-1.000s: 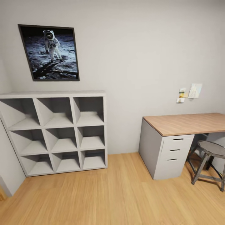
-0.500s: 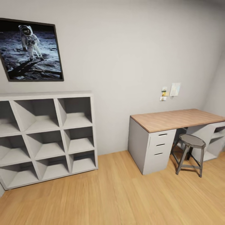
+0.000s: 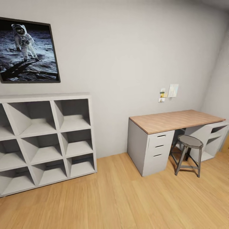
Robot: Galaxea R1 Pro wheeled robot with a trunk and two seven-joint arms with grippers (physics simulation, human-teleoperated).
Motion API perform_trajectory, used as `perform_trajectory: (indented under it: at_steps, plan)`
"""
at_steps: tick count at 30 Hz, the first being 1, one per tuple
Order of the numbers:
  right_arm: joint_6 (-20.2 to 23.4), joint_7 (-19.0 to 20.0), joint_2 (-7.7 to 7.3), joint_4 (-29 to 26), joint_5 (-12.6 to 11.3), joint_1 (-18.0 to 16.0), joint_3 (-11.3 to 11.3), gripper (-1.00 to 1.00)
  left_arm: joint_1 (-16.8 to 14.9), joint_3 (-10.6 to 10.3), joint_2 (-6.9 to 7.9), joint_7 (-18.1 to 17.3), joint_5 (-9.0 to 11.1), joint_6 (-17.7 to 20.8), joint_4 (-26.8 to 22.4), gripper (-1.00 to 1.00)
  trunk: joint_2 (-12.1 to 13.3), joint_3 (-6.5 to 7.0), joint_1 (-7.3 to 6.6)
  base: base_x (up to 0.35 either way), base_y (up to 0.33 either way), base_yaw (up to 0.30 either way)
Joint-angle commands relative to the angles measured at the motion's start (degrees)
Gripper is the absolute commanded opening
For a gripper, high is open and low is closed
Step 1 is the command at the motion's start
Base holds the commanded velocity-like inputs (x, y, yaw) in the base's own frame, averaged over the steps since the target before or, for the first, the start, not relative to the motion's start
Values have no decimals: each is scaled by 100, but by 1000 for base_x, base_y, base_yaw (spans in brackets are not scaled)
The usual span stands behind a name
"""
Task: Attach the digital camera to the camera tripod in the bedroom.
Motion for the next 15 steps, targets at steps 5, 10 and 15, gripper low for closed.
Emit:
perform_trajectory:
  at_steps: [5, 10, 15]
  plan:
    - [-29, 1, 0, 10, -11, -3, 7, 100, 2, 8, -1, 17, 45, -9, -5, 100, -2, -3, 0, -66, 1, -3]
    - [-8, 3, 0, 8, -6, -3, 18, 100, 2, 17, -1, 27, 147, -9, -5, 100, -2, -3, 0, -282, 0, 0]
    - [5, 10, 6, 8, -2, -3, 25, 100, 1, 12, 2, 19, 299, -15, -5, 100, -2, -3, 0, -213, 0, 42]
